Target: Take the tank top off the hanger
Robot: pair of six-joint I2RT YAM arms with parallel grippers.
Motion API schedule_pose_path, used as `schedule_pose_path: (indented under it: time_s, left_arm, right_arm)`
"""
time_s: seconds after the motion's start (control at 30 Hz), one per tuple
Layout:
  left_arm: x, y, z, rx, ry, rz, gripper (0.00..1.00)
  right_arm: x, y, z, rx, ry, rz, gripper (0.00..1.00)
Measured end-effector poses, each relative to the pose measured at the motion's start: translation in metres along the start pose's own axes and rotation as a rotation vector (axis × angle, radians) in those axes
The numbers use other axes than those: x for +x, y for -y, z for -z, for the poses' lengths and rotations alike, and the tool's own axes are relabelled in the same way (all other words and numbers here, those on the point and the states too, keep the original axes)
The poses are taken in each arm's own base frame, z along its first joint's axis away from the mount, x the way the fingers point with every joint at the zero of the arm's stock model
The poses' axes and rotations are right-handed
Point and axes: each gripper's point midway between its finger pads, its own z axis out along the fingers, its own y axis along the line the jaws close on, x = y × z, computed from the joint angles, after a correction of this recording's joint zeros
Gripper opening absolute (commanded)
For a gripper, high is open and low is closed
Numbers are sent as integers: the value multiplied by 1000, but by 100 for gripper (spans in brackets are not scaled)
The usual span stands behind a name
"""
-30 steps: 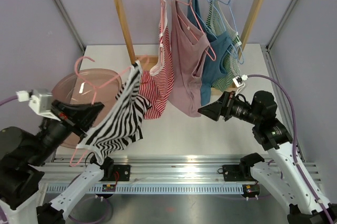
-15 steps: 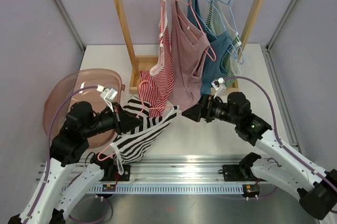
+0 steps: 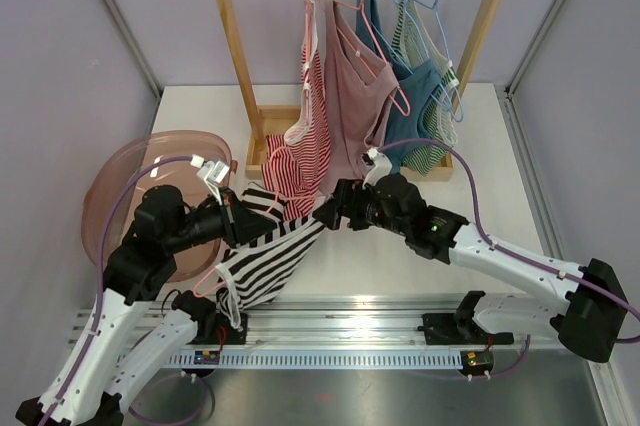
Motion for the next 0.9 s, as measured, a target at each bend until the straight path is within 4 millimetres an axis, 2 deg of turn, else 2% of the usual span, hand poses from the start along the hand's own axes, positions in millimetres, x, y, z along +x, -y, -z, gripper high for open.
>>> schedule_pose_path:
  time_s: [0.17,0.27,0.3,0.5,0.6,0.63,0.67,0.8,0.87,0.9]
  left_arm:
    - [0,-4,0,-15,1,-14,0]
    - [0,-4,0,-15,1,-16,0]
    - [0,-4,0,-15,1,-16,0]
    - [0,-5,-2,-18,-4,-13,0]
    - [0,-7,-2,-29,-1,-18,0]
    - [0,-8,-2,-34,0,-20,0]
    - [0,-10,-2,-41,1,-22,0]
    - [1,-13,-2,-59,-3,-19,0]
    - [2,-15,-2,-66,-6,-18,0]
    - [2,-16,-2,-68,-8,-17,0]
  right_arm:
    - [-9,7,-1,42,48,4,95]
    - [-15,13,-2,78,81,6,86]
    - [-16,15,-2,88,90,8,77]
    - [-19,30,-9,161,118,23,55]
    - [-21,33,-8,174,127,31,44]
    - [-22,33,-8,177,130,31,33]
    - [-23,34,-7,180,135,37,28]
    - [-29,33,-2,184,161,38,17]
    - [-32,33,1,185,174,41,0]
    - [-34,33,2,191,182,44,0]
